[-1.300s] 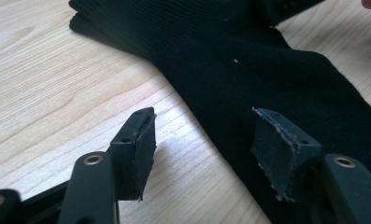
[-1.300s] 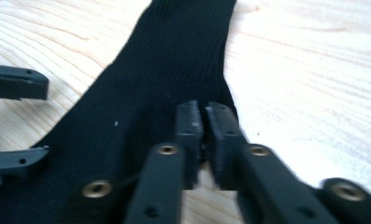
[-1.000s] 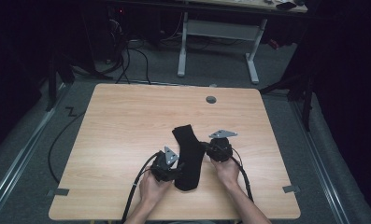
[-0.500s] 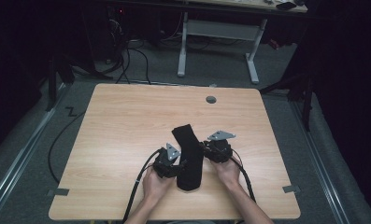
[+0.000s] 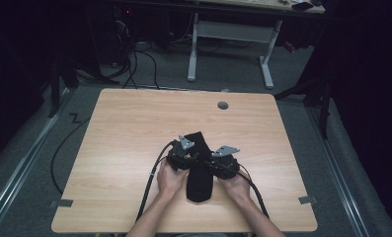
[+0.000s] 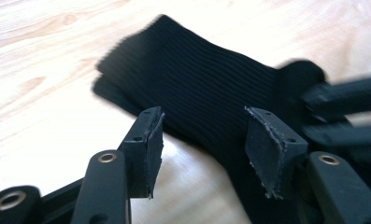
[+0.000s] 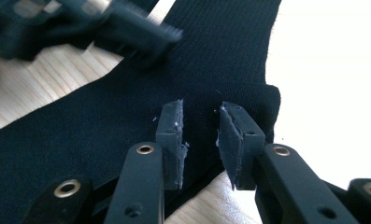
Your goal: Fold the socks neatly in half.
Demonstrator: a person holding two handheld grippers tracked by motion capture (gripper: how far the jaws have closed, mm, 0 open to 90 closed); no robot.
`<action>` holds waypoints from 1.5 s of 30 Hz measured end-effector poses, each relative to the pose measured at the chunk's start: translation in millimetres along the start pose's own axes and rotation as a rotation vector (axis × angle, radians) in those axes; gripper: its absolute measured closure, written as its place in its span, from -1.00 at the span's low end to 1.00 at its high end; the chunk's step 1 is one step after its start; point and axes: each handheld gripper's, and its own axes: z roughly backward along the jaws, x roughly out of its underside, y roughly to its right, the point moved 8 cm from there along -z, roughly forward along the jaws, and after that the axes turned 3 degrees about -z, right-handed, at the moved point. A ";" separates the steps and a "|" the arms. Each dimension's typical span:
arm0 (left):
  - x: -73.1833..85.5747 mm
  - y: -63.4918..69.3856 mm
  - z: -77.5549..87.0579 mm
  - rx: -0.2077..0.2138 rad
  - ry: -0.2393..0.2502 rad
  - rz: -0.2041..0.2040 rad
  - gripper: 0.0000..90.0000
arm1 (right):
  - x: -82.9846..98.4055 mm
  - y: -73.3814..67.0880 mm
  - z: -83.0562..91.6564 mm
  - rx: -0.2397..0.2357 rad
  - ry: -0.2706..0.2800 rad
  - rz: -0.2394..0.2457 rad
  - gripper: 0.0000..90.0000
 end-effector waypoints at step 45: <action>-27.2 -54.5 -39.3 -0.001 -0.166 0.151 -0.17 | 4.7 -5.9 0.7 0.010 0.061 0.021 0.35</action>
